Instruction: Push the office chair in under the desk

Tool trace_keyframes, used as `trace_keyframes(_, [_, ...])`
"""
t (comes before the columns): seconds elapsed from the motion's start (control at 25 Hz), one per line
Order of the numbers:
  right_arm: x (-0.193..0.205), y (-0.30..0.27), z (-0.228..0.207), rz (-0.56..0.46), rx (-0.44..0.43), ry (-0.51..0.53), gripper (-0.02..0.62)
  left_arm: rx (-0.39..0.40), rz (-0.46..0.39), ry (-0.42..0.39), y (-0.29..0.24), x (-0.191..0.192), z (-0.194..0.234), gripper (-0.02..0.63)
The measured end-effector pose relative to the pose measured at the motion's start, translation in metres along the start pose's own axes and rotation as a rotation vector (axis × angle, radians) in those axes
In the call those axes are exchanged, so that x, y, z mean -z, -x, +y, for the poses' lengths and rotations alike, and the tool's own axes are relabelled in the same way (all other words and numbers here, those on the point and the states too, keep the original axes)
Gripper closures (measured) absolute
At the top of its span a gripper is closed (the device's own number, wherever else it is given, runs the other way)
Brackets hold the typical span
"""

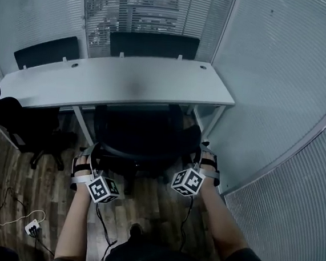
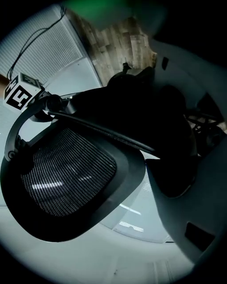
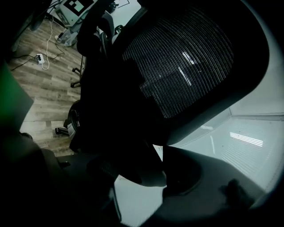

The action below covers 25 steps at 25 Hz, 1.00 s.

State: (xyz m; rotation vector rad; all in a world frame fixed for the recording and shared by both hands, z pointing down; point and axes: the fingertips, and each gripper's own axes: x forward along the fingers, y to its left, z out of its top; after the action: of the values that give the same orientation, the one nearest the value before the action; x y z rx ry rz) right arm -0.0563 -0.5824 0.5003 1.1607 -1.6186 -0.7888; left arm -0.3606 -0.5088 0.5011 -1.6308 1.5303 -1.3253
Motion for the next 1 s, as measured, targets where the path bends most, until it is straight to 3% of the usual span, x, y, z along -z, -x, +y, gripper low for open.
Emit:
trace_keyframes(0.4, [-0.026, -0.069, -0.011, 0.037, 0.027, -0.004, 0.324, 0.002, -0.028, -0.008, -0.07, 0.01, 0.026, 0.36])
trace_keyframes(1.0, [-0.076, -0.155, -0.031, -0.032, 0.048, -0.006, 0.325, -0.001, -0.002, 0.001, -0.167, 0.031, 0.067, 0.36])
